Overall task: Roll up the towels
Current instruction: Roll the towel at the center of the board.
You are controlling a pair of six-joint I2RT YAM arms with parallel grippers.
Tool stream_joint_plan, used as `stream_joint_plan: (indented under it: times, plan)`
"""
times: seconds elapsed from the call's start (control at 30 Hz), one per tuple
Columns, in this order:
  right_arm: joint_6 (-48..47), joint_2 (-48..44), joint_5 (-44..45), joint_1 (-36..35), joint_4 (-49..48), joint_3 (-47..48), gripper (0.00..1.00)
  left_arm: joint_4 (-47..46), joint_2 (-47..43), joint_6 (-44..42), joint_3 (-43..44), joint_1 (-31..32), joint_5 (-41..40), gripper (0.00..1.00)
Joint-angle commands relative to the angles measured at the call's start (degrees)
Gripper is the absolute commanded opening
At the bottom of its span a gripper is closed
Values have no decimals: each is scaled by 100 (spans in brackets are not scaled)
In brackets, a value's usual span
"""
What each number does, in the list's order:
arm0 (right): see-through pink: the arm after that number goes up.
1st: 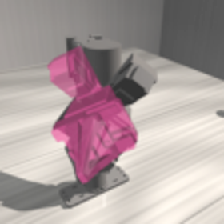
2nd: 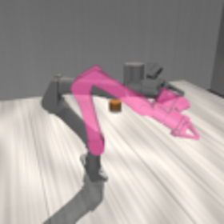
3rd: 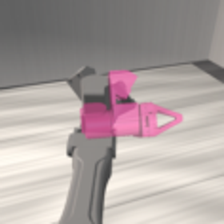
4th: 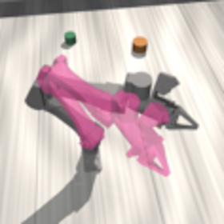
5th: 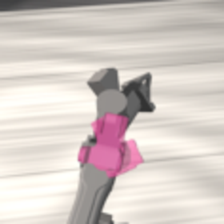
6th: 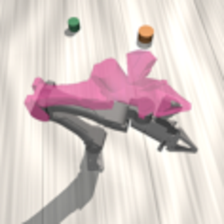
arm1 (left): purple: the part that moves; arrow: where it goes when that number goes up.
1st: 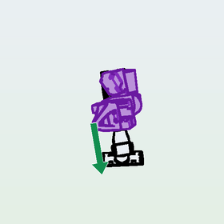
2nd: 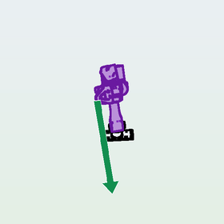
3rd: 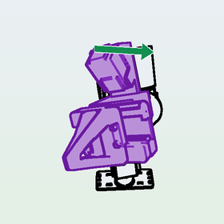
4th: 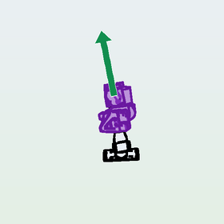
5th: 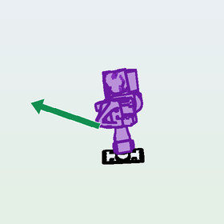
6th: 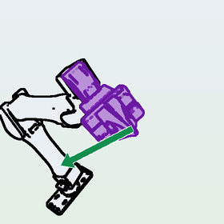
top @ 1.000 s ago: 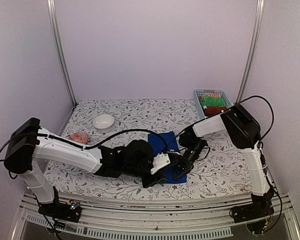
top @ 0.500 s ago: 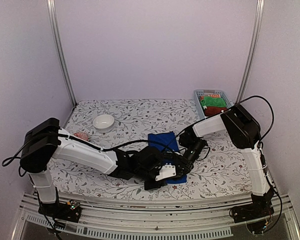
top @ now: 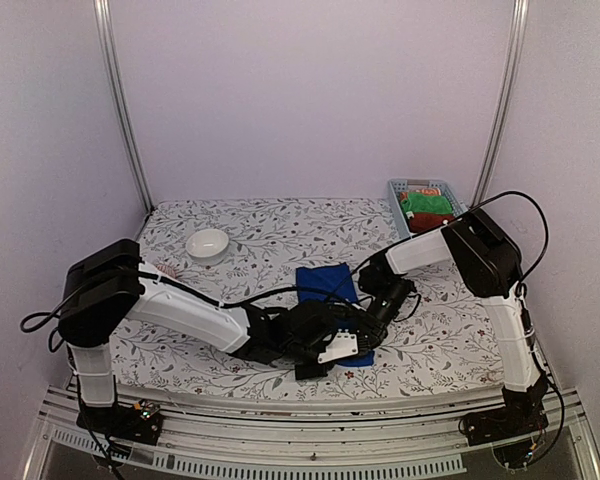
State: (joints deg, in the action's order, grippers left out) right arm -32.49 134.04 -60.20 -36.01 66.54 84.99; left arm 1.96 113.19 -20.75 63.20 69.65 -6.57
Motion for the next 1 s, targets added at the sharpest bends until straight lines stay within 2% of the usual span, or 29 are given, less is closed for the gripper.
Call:
stream_joint_plan:
  times: [0.0, 0.07, 0.17, 0.3, 0.47, 0.6, 0.7, 0.83, 0.97]
  plan:
    - [-137, -384, 1093, 138, -364, -178, 27, 788, 475, 31, -131, 128, -86, 14]
    - [-86, -704, 1249, 302, -355, -213, 32, 957, 472, 182, -92, 151, 73, 7]
    - [-80, -1307, 1483, 598, -341, -303, 34, 1219, 426, 523, -25, 186, 277, 0]
    - [-46, -2335, 1948, 883, -939, -792, 36, 1442, 234, 1085, 33, 183, 727, 0]
    - [-113, -3922, 2372, 856, -2443, -2069, 32, 1749, 300, 1950, 369, -27, 1695, 0]
    - [-471, -5005, 2681, 478, -3378, -3171, 32, 1927, 543, 2777, 638, -405, 2812, 0]
    - [-658, -5498, 2952, -46, -3751, -3608, 34, 1733, 575, 3344, 631, -726, 3423, 0]
    - [-835, -5851, 3595, -918, -4142, -3989, 37, 1395, 544, 3926, 562, -1022, 4013, 0]
    - [-881, -5703, 4250, -1474, -4478, -4096, 40, 1093, 547, 4353, 487, -1175, 4364, 0]
